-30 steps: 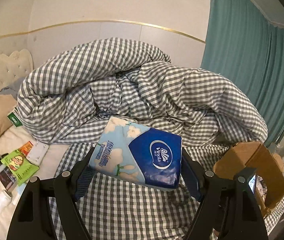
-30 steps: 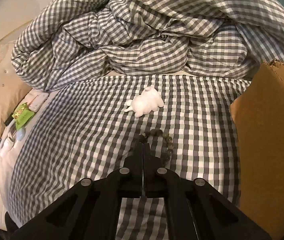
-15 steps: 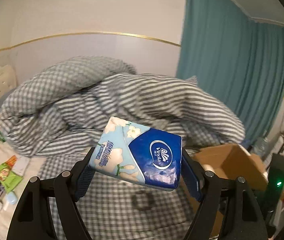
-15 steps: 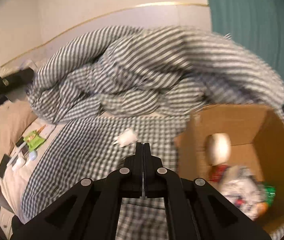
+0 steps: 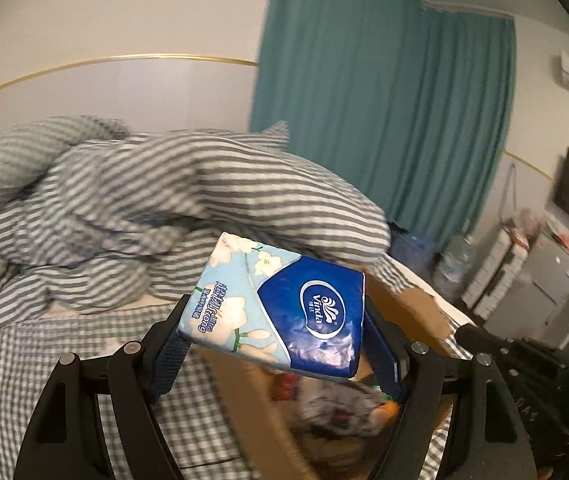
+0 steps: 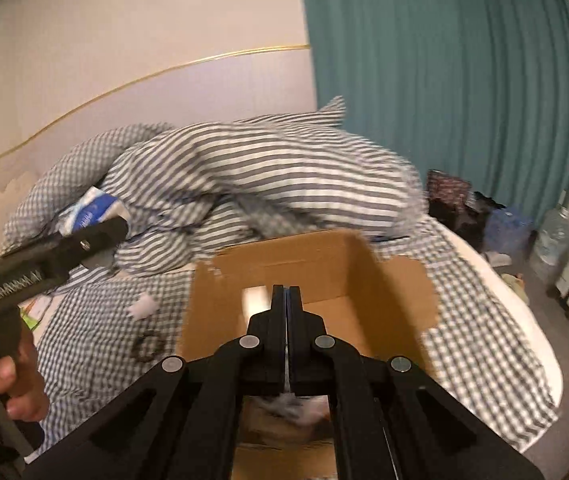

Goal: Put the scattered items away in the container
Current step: 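Open the left gripper over the box to drop the blue tissue pack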

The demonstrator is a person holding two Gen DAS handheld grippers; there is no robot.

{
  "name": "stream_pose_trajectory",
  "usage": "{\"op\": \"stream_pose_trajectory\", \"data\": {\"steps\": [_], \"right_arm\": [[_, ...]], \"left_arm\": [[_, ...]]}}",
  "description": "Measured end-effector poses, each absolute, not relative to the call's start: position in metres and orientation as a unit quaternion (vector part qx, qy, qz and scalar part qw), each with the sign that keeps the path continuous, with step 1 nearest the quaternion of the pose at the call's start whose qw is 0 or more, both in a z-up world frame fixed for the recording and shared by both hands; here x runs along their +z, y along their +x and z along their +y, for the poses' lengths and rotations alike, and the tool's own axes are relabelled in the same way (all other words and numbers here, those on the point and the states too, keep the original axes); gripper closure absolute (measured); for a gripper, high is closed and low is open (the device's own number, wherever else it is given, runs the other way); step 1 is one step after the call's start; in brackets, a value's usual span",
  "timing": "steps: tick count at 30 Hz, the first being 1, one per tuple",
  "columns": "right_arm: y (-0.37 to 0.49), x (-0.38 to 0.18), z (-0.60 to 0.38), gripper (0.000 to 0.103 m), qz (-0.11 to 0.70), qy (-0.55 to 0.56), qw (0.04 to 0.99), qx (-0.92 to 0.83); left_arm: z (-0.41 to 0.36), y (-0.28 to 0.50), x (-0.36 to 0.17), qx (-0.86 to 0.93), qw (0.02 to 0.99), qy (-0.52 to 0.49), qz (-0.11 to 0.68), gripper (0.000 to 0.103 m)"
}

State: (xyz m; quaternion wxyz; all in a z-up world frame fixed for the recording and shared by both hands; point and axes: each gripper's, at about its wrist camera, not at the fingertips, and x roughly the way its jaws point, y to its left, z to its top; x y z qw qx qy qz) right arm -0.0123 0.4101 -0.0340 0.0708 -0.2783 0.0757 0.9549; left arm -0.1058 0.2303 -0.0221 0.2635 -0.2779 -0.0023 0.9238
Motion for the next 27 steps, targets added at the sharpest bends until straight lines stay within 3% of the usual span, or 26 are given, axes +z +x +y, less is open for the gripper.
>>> {"op": "stream_pose_trajectory", "data": {"steps": [9, 11, 12, 13, 19, 21, 25, 27], "right_arm": [[0.007, -0.043, 0.466, 0.103, 0.104, -0.275, 0.106, 0.950], [0.009, -0.045, 0.469, 0.103, 0.108, -0.275, 0.105, 0.949], [0.009, -0.045, 0.470, 0.103, 0.109, -0.275, 0.104, 0.949], [0.010, -0.045, 0.471, 0.103, 0.109, -0.275, 0.104, 0.949], [0.006, -0.045, 0.464, 0.103, 0.111, -0.275, 0.099, 0.950], [0.004, -0.042, 0.454, 0.100, 0.109, -0.275, 0.093, 0.951], [-0.003, -0.039, 0.434, 0.076, 0.102, -0.271, 0.078, 0.954], [-0.007, -0.037, 0.419, 0.073, 0.097, -0.270, 0.069, 0.955]], "left_arm": [[0.305, -0.102, -0.042, 0.903, 0.307, -0.299, 0.042, 0.023], [0.311, -0.102, -0.046, 0.902, 0.304, -0.304, 0.044, 0.019], [0.313, -0.103, -0.047, 0.901, 0.304, -0.308, 0.039, 0.014], [0.312, -0.104, -0.047, 0.900, 0.304, -0.310, 0.034, 0.002], [0.293, -0.108, -0.041, 0.909, 0.280, -0.307, 0.023, 0.000], [0.282, -0.109, -0.037, 0.914, 0.271, -0.302, 0.022, 0.000], [0.253, -0.112, -0.032, 0.921, 0.248, -0.299, 0.019, 0.000], [0.234, -0.113, -0.031, 0.925, 0.237, -0.298, 0.016, 0.000]]}}
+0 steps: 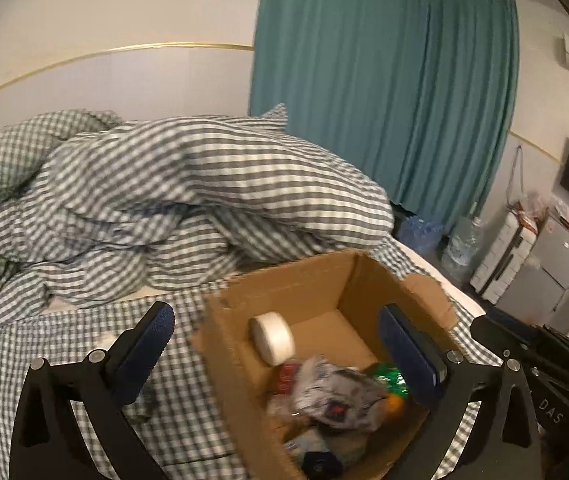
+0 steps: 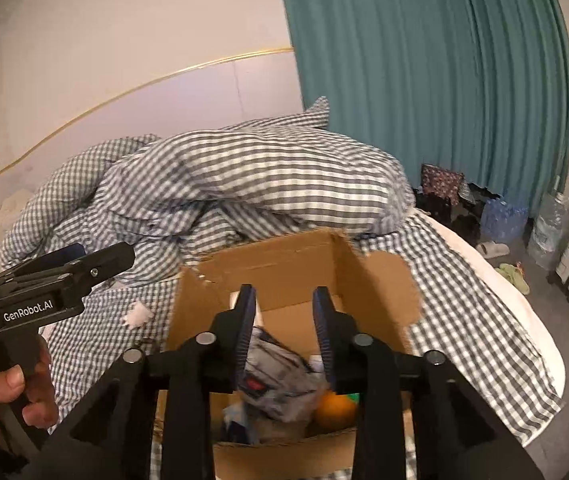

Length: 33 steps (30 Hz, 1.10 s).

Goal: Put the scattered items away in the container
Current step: 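Open the left gripper over the box to drop the blue tissue pack, then move both grippers back toward the white toy and bead bracelet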

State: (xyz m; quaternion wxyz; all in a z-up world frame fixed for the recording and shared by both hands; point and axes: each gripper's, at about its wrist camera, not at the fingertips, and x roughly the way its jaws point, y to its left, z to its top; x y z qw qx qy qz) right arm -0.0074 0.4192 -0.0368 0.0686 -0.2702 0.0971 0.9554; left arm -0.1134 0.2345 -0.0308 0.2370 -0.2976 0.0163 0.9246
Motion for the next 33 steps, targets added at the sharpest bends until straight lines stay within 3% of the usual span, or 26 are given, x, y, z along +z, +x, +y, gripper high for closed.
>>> {"op": "stream_pose_trajectory", "data": {"steps": [1, 3, 5, 7, 22, 33], "right_arm": [[-0.009, -0.037, 0.413, 0.070, 0.096, -0.270, 0.064, 0.956], [-0.014, -0.035, 0.398, 0.049, 0.093, -0.269, 0.057, 0.957], [-0.018, -0.033, 0.385, 0.010, 0.089, -0.265, 0.053, 0.959], [-0.020, -0.031, 0.371, 0.002, 0.083, -0.259, 0.056, 0.961], [-0.081, -0.042, 0.257, 0.000, 0.037, -0.283, -0.003, 0.958], [-0.138, -0.095, 0.185, 0.000, -0.019, -0.332, -0.057, 0.942]], "left_arm": [[0.224, -0.114, -0.030, 0.927, 0.228, -0.297, 0.016, 0.000], [0.205, -0.116, -0.029, 0.932, 0.211, -0.295, 0.015, 0.000], [0.184, -0.117, -0.028, 0.936, 0.194, -0.294, 0.012, 0.000], [0.161, -0.120, -0.026, 0.941, 0.174, -0.291, 0.010, 0.000], [0.007, -0.140, -0.045, 0.954, 0.059, -0.295, -0.022, 0.000], [-0.043, -0.179, -0.098, 0.941, 0.036, -0.333, -0.036, 0.000]]}}
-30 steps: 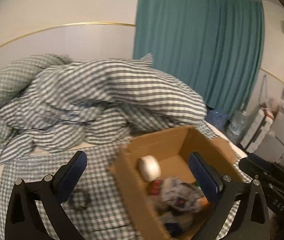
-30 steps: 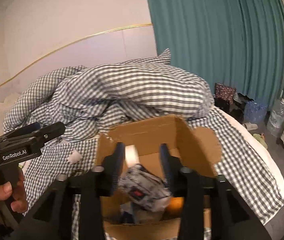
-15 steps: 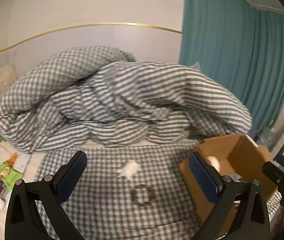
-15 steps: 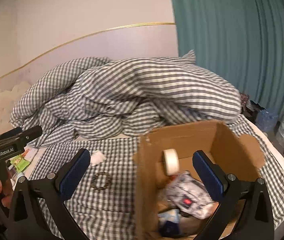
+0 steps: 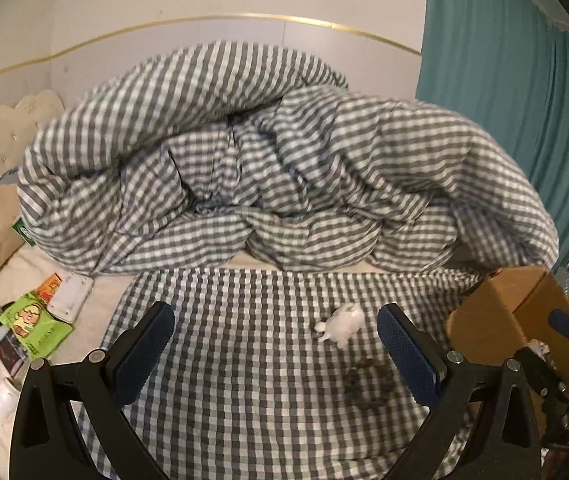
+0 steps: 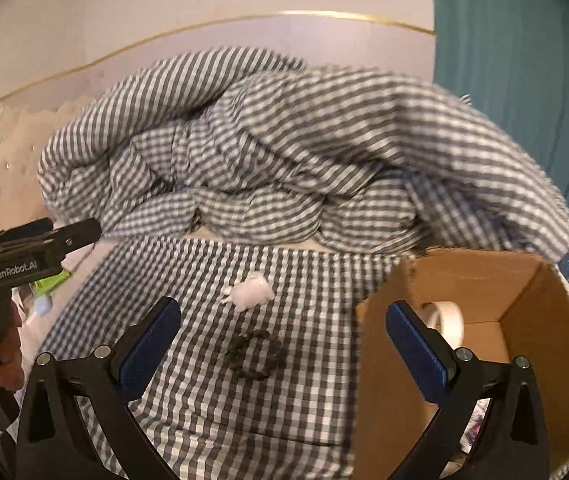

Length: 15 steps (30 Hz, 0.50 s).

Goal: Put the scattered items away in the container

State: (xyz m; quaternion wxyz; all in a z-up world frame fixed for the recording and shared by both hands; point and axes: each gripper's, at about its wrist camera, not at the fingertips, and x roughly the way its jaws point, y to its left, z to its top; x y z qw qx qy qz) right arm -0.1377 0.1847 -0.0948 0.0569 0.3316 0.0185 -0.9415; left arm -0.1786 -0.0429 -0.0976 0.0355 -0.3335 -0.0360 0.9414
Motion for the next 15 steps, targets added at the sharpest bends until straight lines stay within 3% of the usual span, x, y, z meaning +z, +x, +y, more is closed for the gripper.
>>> {"op": "stream_pose_trajectory", "data": {"steps": [15], "right_arm": [[-0.188, -0.167, 0.183, 0.000, 0.021, 0.394, 0.072, -0.916]], "left_arm": [[-0.001, -0.263, -0.188, 0.914, 0.115, -0.390, 0.005, 0.000]]}}
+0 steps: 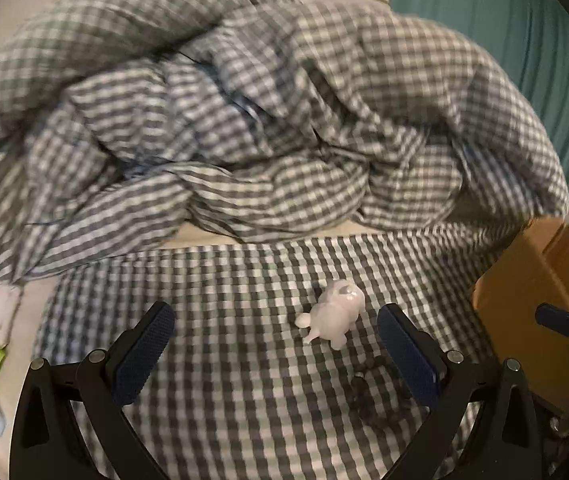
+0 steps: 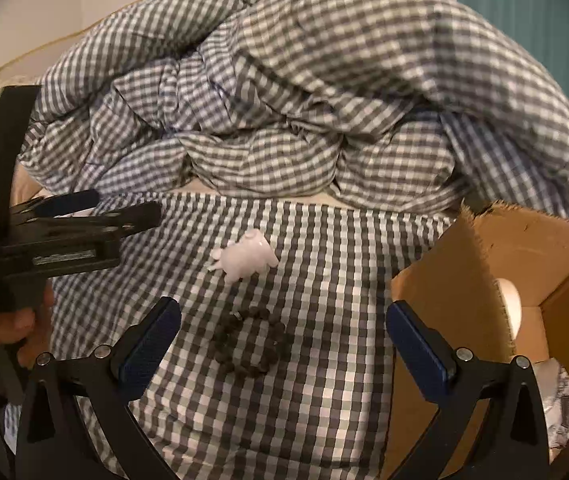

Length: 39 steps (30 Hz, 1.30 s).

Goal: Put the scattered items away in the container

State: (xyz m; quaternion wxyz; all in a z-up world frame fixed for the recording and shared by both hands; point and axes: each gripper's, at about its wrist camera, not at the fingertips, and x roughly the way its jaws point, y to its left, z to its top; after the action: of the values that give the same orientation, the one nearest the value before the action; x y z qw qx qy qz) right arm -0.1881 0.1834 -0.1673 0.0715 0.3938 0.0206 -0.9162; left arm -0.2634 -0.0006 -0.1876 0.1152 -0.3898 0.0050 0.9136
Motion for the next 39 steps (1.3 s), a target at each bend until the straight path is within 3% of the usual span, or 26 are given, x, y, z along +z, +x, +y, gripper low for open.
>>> {"op": "stream_pose_trajectory", "data": {"steps": [9, 20, 21, 24, 30, 39], "right_arm": [[-0.204, -0.196, 0.189, 0.000, 0.014, 0.413, 0.076, -0.908], [-0.212, -0.218, 0.188, 0.000, 0.014, 0.426, 0.088, -0.900], [-0.213, -0.219, 0.188, 0.000, 0.013, 0.427, 0.089, -0.900], [-0.214, -0.223, 0.186, 0.000, 0.009, 0.430, 0.097, -0.897], [-0.219, -0.239, 0.182, 0.000, -0.005, 0.452, 0.116, -0.885], [-0.224, -0.257, 0.171, 0.000, -0.028, 0.462, 0.135, -0.876]], "left_arm": [[0.043, -0.305, -0.247, 0.886, 0.168, -0.430, 0.049, 0.000], [0.060, -0.329, -0.295, 0.868, 0.191, -0.457, 0.024, 0.000], [0.060, -0.330, -0.298, 0.867, 0.192, -0.459, 0.021, 0.002], [0.058, -0.331, -0.305, 0.864, 0.193, -0.465, 0.011, 0.040], [0.038, -0.328, -0.298, 0.871, 0.188, -0.453, -0.019, 0.047], [-0.011, -0.304, -0.258, 0.895, 0.153, -0.416, -0.041, 0.047]]}}
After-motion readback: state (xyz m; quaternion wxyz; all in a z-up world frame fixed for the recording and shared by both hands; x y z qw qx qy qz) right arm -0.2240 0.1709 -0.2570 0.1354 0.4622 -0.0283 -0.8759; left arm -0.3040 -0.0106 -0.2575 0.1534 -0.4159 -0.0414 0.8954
